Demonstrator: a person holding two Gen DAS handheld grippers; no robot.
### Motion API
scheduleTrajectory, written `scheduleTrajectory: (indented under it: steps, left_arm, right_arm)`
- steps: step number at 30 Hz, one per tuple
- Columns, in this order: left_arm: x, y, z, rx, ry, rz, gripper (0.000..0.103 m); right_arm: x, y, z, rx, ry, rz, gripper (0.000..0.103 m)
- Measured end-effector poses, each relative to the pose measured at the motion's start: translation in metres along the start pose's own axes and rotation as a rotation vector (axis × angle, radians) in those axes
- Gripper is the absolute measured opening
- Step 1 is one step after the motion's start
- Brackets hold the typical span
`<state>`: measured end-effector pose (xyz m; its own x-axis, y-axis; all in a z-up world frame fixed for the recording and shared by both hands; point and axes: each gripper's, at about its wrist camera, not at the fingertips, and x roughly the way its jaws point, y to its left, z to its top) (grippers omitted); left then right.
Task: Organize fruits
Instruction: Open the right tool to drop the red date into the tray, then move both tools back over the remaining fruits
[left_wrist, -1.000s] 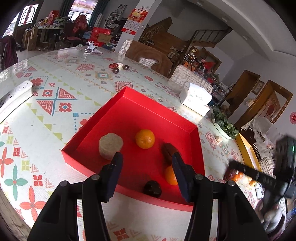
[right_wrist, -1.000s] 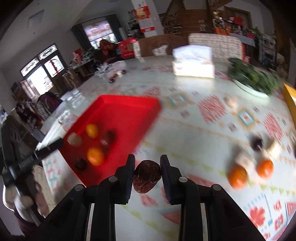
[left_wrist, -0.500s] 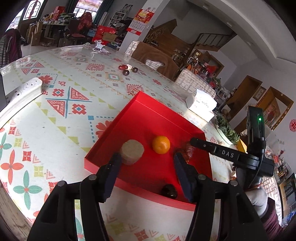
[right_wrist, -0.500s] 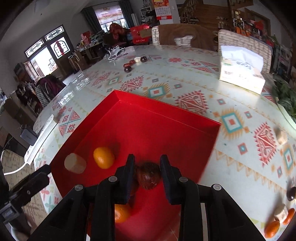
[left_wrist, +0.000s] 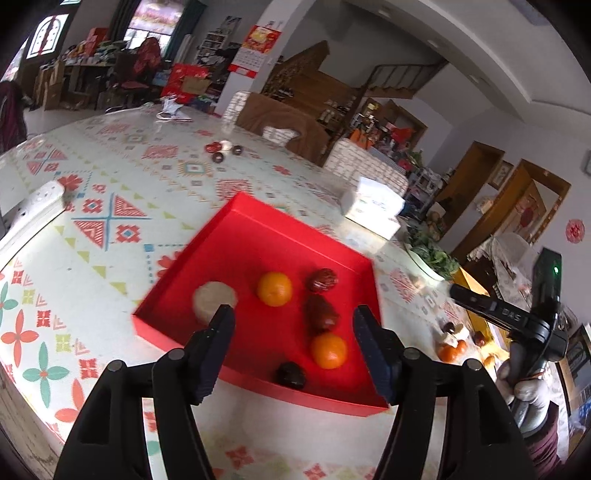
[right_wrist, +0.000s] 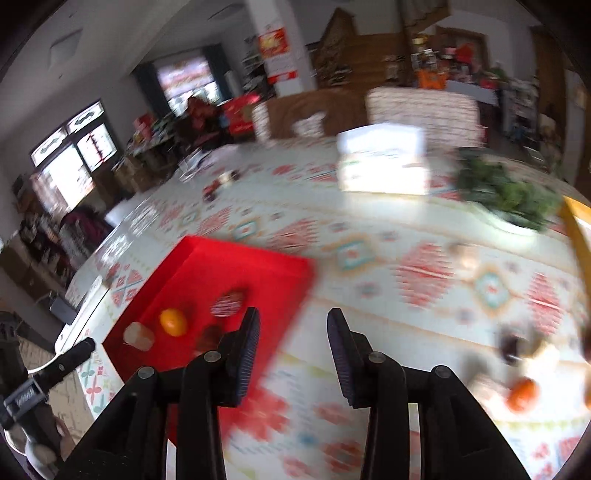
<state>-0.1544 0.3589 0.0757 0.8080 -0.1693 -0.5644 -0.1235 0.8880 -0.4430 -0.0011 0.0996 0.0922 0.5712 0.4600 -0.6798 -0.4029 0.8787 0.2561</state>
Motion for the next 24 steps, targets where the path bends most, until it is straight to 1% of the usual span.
scheduleTrajectory:
  steps: [1,3,4,7,10,12,15,18,22,24]
  left_arm:
    - [0.000,-0.008,-0.001,0.014,0.003,-0.011,0.066]
    - [0.001,-0.022,-0.005,0.042,0.007,-0.026,0.071]
    - [0.003,-0.030,-0.006,0.055,0.011,-0.032,0.073]
    - [0.014,-0.052,-0.012,0.092,0.041,-0.056,0.073]
    - [0.027,-0.080,-0.021,0.137,0.075,-0.080,0.073]
    - [0.036,-0.102,-0.027,0.178,0.100,-0.094,0.073]
    - [0.047,-0.128,-0.037,0.227,0.134,-0.102,0.073]
    - [0.053,-0.146,-0.047,0.271,0.161,-0.102,0.073]
    - [0.065,-0.168,-0.058,0.333,0.193,-0.096,0.073]
    - [0.073,-0.177,-0.062,0.360,0.208,-0.094,0.073]
  right_arm:
    - [-0.014,-0.015,-0.004,0.022,-0.017,-0.020,0.047]
    - [-0.046,-0.054,-0.014,0.081,-0.056,-0.078,0.050]
    - [-0.056,-0.067,-0.017,0.100,-0.067,-0.096,0.051]
    - [-0.093,-0.123,-0.038,0.189,-0.101,-0.185,0.052]
    - [-0.110,-0.162,-0.058,0.253,-0.088,-0.236,0.052]
    - [-0.110,-0.175,-0.068,0.269,-0.067,-0.237,0.052]
    - [-0.100,-0.184,-0.079,0.273,-0.036,-0.212,0.052]
    - [-0.081,-0.187,-0.078,0.277,-0.017,-0.162,0.052]
    - [-0.057,-0.183,-0.077,0.250,0.013,-0.111,0.052]
    - [-0.046,-0.182,-0.077,0.239,0.029,-0.102,0.052]
